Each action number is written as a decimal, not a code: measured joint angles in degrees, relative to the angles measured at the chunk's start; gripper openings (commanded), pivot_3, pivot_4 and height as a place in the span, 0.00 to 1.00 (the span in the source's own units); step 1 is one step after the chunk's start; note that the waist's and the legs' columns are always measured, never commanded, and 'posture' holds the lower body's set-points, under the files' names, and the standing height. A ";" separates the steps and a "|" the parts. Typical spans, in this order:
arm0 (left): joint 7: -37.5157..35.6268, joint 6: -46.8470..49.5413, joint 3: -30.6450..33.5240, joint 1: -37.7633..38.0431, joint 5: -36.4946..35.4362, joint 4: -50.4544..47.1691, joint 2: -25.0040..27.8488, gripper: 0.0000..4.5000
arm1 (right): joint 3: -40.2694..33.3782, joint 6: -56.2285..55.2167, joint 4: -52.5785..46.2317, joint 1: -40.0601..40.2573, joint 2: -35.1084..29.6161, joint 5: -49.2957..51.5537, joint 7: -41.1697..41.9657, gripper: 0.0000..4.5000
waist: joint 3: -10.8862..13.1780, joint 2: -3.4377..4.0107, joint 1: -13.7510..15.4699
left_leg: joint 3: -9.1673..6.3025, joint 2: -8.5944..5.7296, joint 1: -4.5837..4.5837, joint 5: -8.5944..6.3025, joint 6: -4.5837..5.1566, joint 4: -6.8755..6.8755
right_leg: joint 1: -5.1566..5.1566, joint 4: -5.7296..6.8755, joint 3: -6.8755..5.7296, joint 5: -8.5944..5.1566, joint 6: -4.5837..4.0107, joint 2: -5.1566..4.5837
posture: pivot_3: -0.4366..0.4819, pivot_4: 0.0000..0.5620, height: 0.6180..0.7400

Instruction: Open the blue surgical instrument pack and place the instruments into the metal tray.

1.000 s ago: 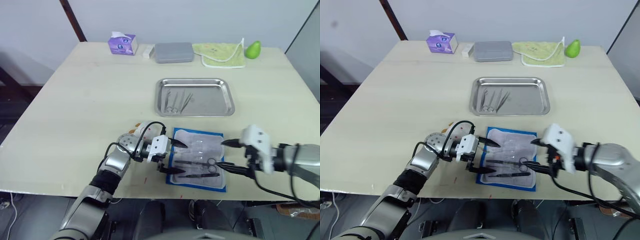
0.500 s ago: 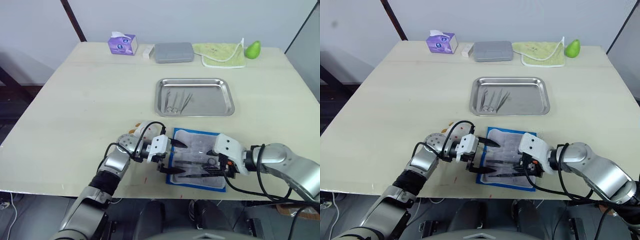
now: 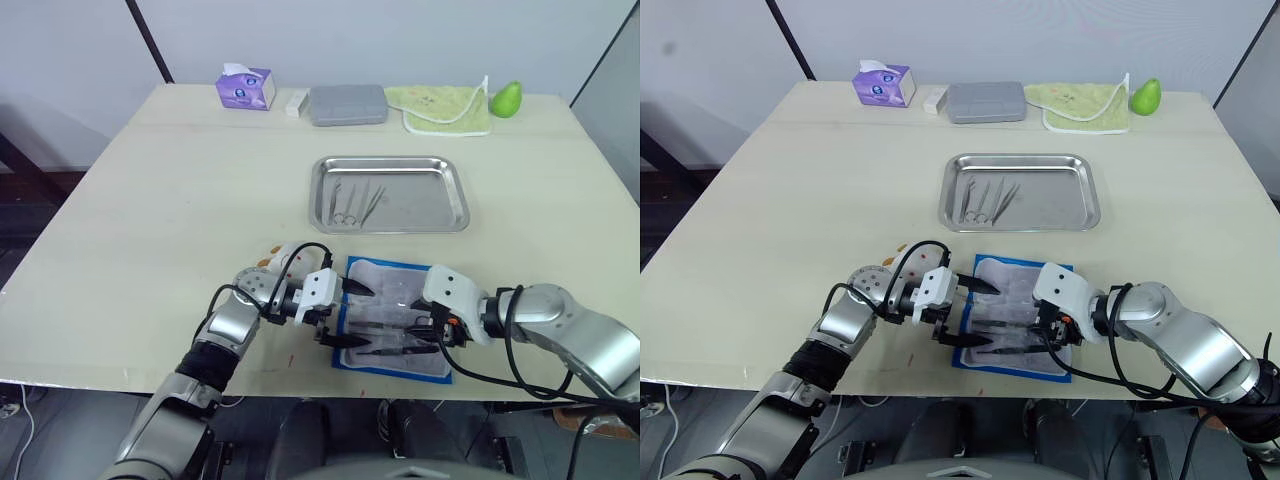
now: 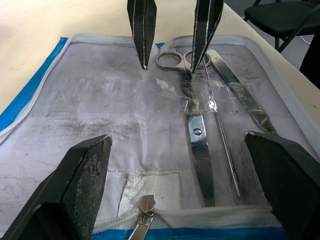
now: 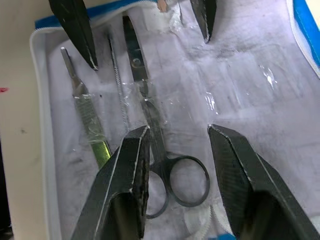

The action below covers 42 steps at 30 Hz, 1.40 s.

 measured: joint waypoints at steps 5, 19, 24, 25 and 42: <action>0.03 0.19 0.00 -0.02 0.00 -0.05 0.00 1.00 | 1.95 -0.43 -0.01 0.61 0.00 -1.99 0.07 0.48 | 0.00 0.00 -0.01 | 0.00 0.00 0.00 0.00 0.00 0.00 | -0.01 0.00 0.00 0.00 0.00 0.00 | 0.48 0.27 0.98; 0.65 1.84 -0.04 0.39 0.18 -1.37 0.52 1.00 | 4.53 -4.75 -3.37 4.96 -0.03 -10.00 -2.09 0.48 | -0.04 -0.06 -0.05 | 0.00 0.01 0.05 0.00 0.00 0.00 | 0.01 0.02 0.00 0.00 0.00 0.01 | 0.48 0.27 0.98; 0.69 2.20 -0.08 0.43 0.32 -1.38 0.64 1.00 | 4.48 -4.06 -2.75 5.51 1.86 -11.16 -2.65 0.42 | -0.24 -0.35 -0.24 | 0.02 0.03 0.18 0.00 0.00 0.00 | 0.01 0.16 0.06 -0.02 -0.01 0.05 | 0.48 0.27 0.98; 0.71 2.24 -0.08 0.44 0.42 -1.38 0.64 1.00 | 4.48 -3.79 -2.56 5.39 2.12 -11.15 -2.49 0.35 | -0.27 -0.40 -0.25 | 0.02 0.04 0.20 0.00 0.00 0.00 | 0.01 0.18 0.06 -0.02 -0.01 0.06 | 0.48 0.27 0.98; 1.11 2.08 -0.12 0.96 0.54 -1.38 0.36 1.00 | 8.48 -0.43 -1.16 -1.40 1.68 -12.34 2.78 0.02 | -0.71 -0.70 -0.22 | 0.02 0.08 0.24 0.00 0.00 0.00 | 0.01 0.21 0.09 -0.04 -0.05 0.08 | 0.48 0.27 0.98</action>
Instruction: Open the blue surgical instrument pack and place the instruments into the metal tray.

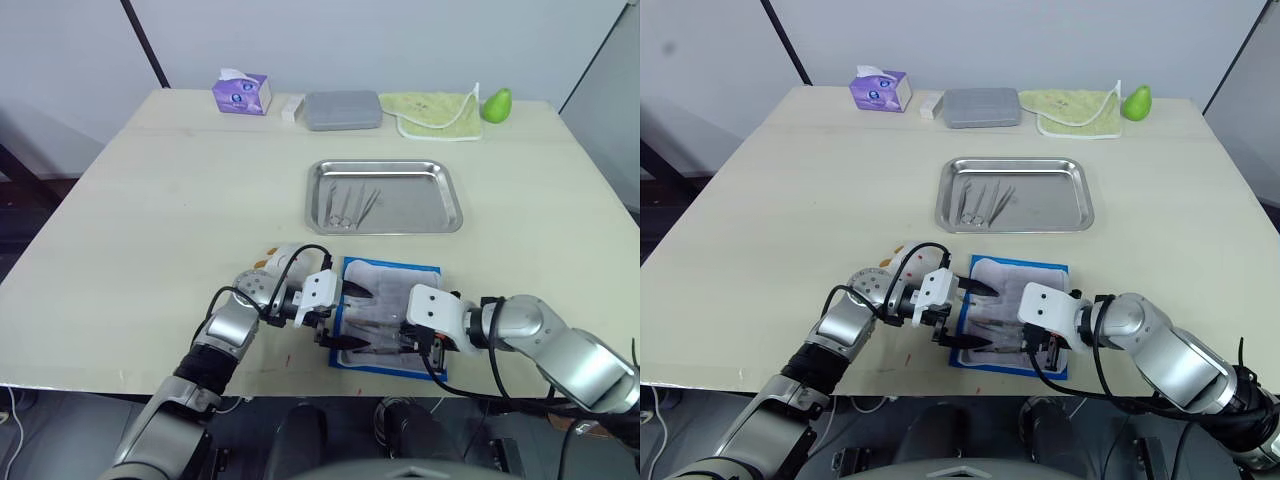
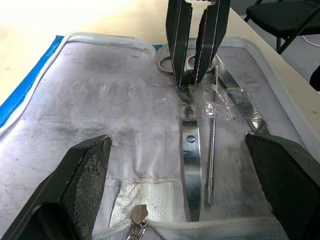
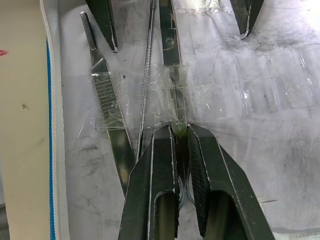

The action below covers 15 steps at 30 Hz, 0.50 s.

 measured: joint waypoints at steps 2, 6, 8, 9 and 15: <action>-0.04 -0.20 -0.01 -0.02 -0.01 0.07 -0.05 1.00 | 0.18 0.90 -0.08 -1.09 -0.11 0.24 0.97 0.02 | 0.02 0.02 0.02 | 0.00 -0.01 -0.02 0.00 0.00 0.00 | -0.02 0.00 0.03 0.00 0.00 -0.02 | 0.48 0.27 0.98; -0.03 -0.47 -0.05 -0.03 -0.02 0.11 -0.15 1.00 | 0.33 3.83 -0.13 -3.48 -0.84 1.04 2.73 0.02 | 0.05 0.06 0.06 | -0.02 -0.03 -0.07 0.00 0.00 0.00 | -0.04 -0.02 0.03 0.01 0.00 -0.07 | 0.48 0.27 0.98; -0.05 -0.61 -0.09 -0.04 -0.03 0.11 -0.17 1.00 | 0.33 5.30 -0.13 -4.48 -1.20 1.39 3.36 0.02 | 0.05 0.06 0.11 | -0.02 -0.03 -0.12 0.00 0.00 0.00 | -0.08 -0.03 0.01 0.01 -0.01 -0.08 | 0.48 0.27 0.98; -0.06 -0.70 -0.09 -0.04 -0.03 0.12 -0.17 1.00 | 0.40 5.85 -0.15 -4.88 -1.20 1.58 3.54 0.02 | 0.05 0.07 0.10 | -0.02 -0.03 -0.15 0.00 0.00 0.00 | -0.12 -0.02 0.01 0.01 -0.01 -0.08 | 0.48 0.27 0.98; -0.25 -0.76 -0.10 -0.17 -0.05 0.05 -0.15 1.00 | 2.17 10.81 -0.28 -9.95 -1.50 3.34 5.33 0.02 | 0.14 0.21 0.08 | -0.03 -0.04 -0.25 0.00 0.00 -0.01 | -0.29 0.02 0.11 0.01 0.00 -0.08 | 0.48 0.27 0.98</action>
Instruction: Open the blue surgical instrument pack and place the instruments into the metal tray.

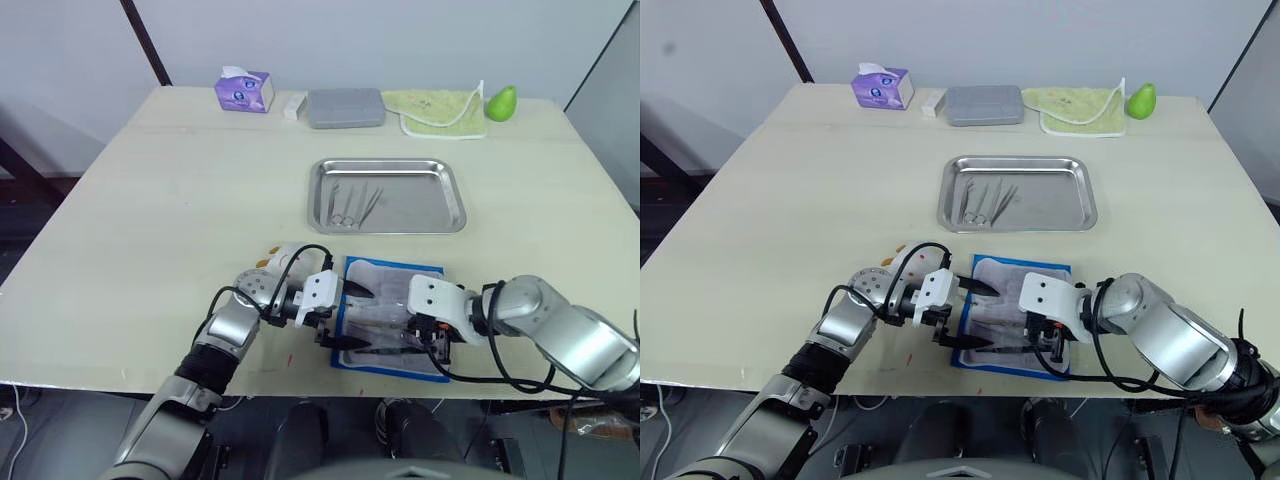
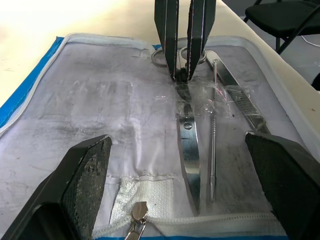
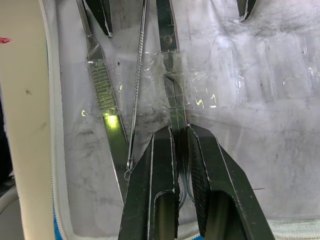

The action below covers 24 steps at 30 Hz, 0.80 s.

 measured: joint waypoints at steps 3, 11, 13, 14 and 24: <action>-0.04 0.02 -0.04 -0.04 -0.01 -0.08 0.01 1.00 | 0.76 2.36 -0.09 -2.77 -0.04 1.08 0.94 0.02 | 0.06 0.09 0.00 | 0.00 0.00 -0.03 0.00 0.00 -0.01 | -0.03 0.00 0.01 0.00 0.00 0.00 | 0.48 0.27 0.98; -0.10 0.84 -0.38 -0.20 0.00 -0.60 0.08 1.00 | 4.25 6.98 -0.20 -10.52 -0.44 3.40 3.03 0.02 | 0.12 0.19 0.01 | 0.04 -0.02 -0.20 0.00 0.00 -0.01 | -0.28 0.14 0.12 0.00 0.00 -0.01 | 0.48 0.27 0.98; -0.07 1.05 -0.46 -0.20 0.01 -0.79 0.10 1.00 | 4.86 7.68 -0.20 -11.43 -0.41 3.71 3.04 0.02 | 0.13 0.20 0.03 | 0.04 -0.03 -0.25 0.00 0.00 -0.01 | -0.35 0.18 0.13 0.00 0.00 -0.02 | 0.48 0.27 0.98; -0.03 1.10 -0.51 -0.20 0.01 -0.84 0.11 1.00 | 5.07 7.88 -0.20 -11.74 -0.42 3.91 3.04 0.02 | 0.13 0.20 0.03 | 0.04 -0.03 -0.25 0.00 0.00 -0.01 | -0.36 0.19 0.13 0.00 0.00 -0.02 | 0.48 0.27 0.98; 1.26 3.89 -1.50 -0.45 0.66 -2.65 0.12 1.00 | 6.79 7.94 -0.20 -12.93 -1.68 4.38 2.99 0.02 | 0.14 0.21 0.14 | 0.04 -0.08 -0.27 0.00 0.00 -0.01 | -0.36 0.18 0.12 -0.01 0.01 -0.09 | 0.48 0.27 0.98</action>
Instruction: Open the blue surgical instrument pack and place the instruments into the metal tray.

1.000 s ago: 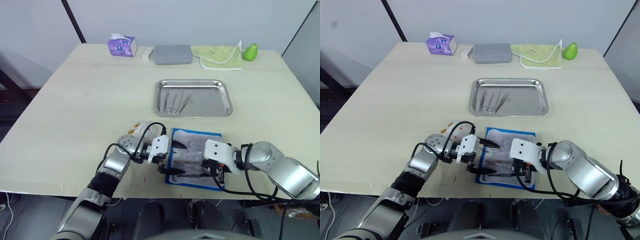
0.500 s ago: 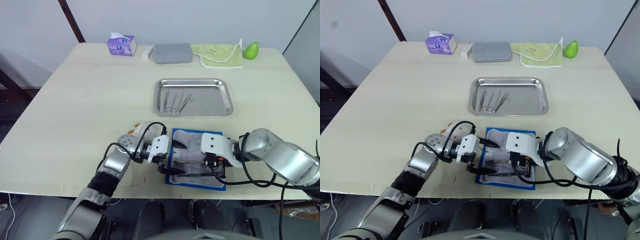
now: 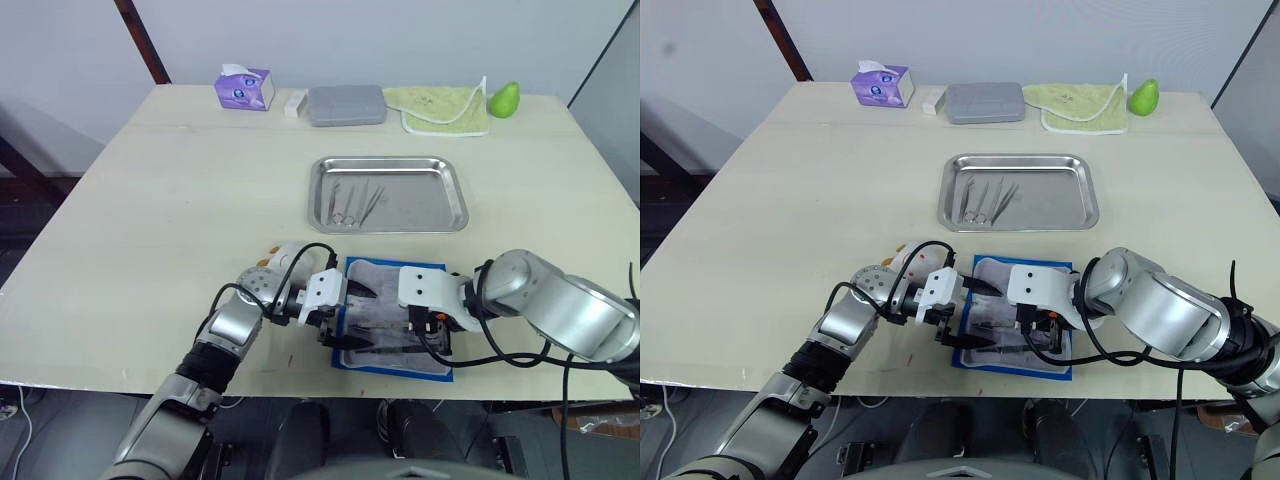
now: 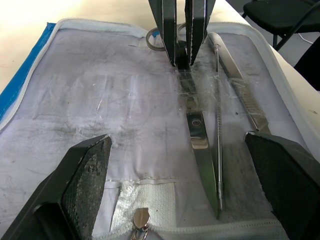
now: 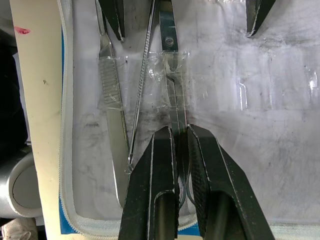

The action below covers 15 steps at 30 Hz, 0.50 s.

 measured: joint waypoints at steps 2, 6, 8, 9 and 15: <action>0.25 0.46 -0.13 -0.04 0.03 -0.22 0.00 1.00 | 0.09 0.00 0.00 -0.20 -0.30 0.12 0.02 0.02 | 0.00 0.00 0.00 | 0.00 0.00 0.00 0.00 0.00 0.00 | 0.00 0.00 0.00 0.00 0.00 0.00 | 0.48 0.27 0.98; 0.49 0.75 -0.33 -0.14 0.06 -0.35 0.04 1.00 | 0.57 0.01 -0.01 -0.75 -0.63 0.15 0.02 0.02 | 0.00 0.00 0.00 | 0.00 0.00 0.00 0.00 0.00 0.00 | 0.00 0.01 -0.01 0.00 0.00 0.00 | 0.48 0.27 0.98; 0.52 0.82 -0.37 -0.16 0.06 -0.40 0.05 1.00 | 0.69 0.01 -0.03 -0.98 -0.82 0.19 0.04 0.02 | 0.00 0.00 0.00 | 0.00 0.00 0.00 0.00 0.00 0.00 | 0.00 0.01 -0.01 0.00 0.00 0.00 | 0.48 0.27 0.98; 0.55 0.85 -0.41 -0.17 0.07 -0.43 0.05 1.00 | 0.70 0.01 -0.16 -1.00 -1.11 0.20 0.05 0.02 | 0.00 0.00 0.02 | -0.01 0.00 0.00 0.00 0.00 0.00 | 0.00 0.00 -0.01 0.00 0.00 -0.01 | 0.48 0.27 0.98; 0.57 0.88 -0.50 -0.30 0.27 -0.45 0.05 1.00 | 0.57 -0.53 -1.79 -0.86 -4.77 0.28 0.37 0.02 | 0.01 0.01 0.02 | -0.01 0.00 0.00 0.00 0.00 0.01 | 0.00 0.00 -0.01 0.00 0.00 -0.02 | 0.48 0.27 0.98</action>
